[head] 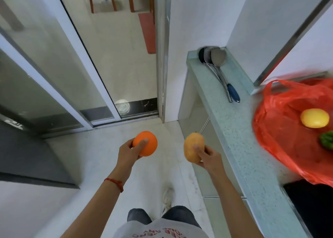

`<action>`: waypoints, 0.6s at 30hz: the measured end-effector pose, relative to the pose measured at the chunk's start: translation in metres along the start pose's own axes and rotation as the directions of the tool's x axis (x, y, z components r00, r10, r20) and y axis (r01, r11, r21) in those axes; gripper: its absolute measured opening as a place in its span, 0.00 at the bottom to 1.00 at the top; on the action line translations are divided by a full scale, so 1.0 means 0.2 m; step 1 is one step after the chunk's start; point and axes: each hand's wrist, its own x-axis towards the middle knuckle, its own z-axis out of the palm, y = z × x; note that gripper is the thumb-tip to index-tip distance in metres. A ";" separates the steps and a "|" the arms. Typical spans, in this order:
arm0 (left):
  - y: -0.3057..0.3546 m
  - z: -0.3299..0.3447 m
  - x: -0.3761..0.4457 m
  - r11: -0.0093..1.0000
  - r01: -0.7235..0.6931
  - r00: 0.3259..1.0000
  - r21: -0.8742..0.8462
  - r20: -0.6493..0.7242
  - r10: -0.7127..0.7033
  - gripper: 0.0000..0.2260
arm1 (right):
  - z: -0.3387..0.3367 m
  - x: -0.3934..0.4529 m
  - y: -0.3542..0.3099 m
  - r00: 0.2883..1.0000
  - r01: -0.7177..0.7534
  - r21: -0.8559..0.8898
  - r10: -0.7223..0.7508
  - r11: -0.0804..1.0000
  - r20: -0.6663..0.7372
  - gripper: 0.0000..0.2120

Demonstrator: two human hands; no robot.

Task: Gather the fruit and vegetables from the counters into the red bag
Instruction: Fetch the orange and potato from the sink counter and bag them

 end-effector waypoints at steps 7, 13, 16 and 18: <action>0.18 0.27 0.19 0.997 -0.020 0.995 0.078 0.104 0.011 0.23 | -0.10 0.23 -0.09 0.997 -0.020 0.018 0.021 1.000 -0.080 0.13; 0.32 0.55 0.29 0.986 -0.064 0.957 0.157 0.289 0.016 0.21 | -0.26 0.26 -0.09 0.959 -0.043 0.017 0.046 0.999 -0.279 0.18; 0.38 0.69 0.34 0.976 -0.111 0.912 0.188 0.409 0.025 0.20 | -0.34 0.23 -0.09 0.920 -0.051 0.043 0.064 0.998 -0.387 0.12; 0.42 0.78 0.36 0.971 -0.120 0.872 0.206 0.489 0.004 0.14 | -0.38 0.20 -0.09 0.879 -0.058 0.121 0.108 0.991 -0.464 0.09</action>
